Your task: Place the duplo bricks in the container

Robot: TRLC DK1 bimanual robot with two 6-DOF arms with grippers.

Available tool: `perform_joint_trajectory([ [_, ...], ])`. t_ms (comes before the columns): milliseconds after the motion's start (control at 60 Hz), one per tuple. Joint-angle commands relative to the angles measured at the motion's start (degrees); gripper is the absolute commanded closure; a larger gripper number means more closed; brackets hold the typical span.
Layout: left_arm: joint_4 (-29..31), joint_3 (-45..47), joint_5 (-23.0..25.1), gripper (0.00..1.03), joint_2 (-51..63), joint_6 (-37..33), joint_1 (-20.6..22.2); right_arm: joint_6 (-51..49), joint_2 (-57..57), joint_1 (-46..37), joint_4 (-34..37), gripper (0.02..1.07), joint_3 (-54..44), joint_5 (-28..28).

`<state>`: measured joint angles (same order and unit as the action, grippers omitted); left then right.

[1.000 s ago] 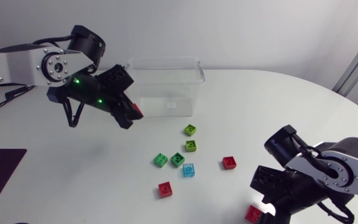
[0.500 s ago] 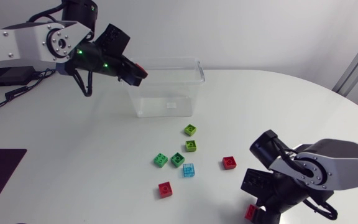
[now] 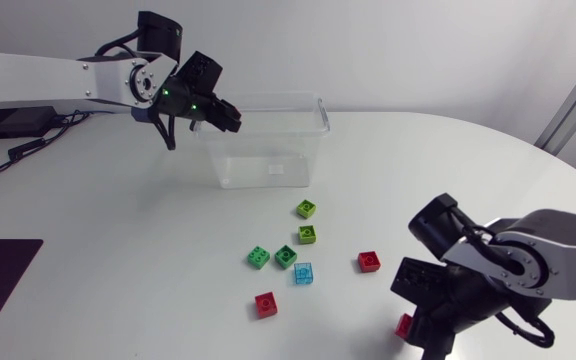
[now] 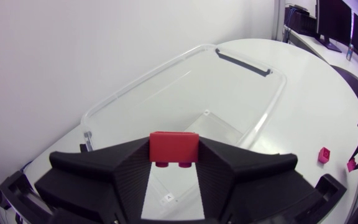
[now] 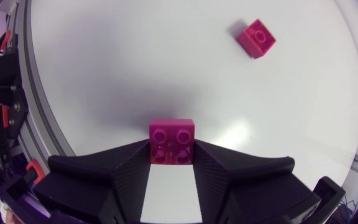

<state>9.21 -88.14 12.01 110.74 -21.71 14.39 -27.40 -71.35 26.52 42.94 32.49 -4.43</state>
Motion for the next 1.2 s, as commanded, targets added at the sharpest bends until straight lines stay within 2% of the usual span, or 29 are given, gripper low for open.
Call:
perform_joint_trajectory([
  [0, -1.3, -2.9, -0.8, 0.56, 3.0, 1.5, -0.5, 1.7, 1.0, -0.1, 1.4, 0.71, 3.4, 0.2],
  [233, -1.7, -4.9, -2.3, 0.17, 4.9, 2.0, -0.9, 3.1, 0.7, -2.4, 2.3, 0.71, 11.2, 0.2],
  [433, -0.8, 1.5, -2.3, 0.17, -3.9, 2.4, 0.6, 4.1, -1.7, -4.4, 2.2, 0.71, 18.0, -0.1],
  [517, 2.2, 5.6, -2.1, 0.17, -9.2, 1.0, 2.9, 4.8, -3.2, -4.8, 1.9, 0.71, 21.0, -0.4],
  [667, 12.1, 12.5, -0.4, 0.17, -16.6, -3.0, 7.9, 6.7, -7.8, -5.2, 1.1, 0.71, 28.2, -1.6],
  [867, 13.9, 23.3, -0.5, 0.17, -21.9, -4.6, 13.4, 8.1, -13.5, -5.3, 0.0, 0.71, 36.7, -2.0],
  [1183, 14.3, 35.8, -0.5, 0.17, -24.3, -8.0, 19.4, 10.0, -23.0, -5.0, -1.8, 0.71, 47.6, -2.1],
])
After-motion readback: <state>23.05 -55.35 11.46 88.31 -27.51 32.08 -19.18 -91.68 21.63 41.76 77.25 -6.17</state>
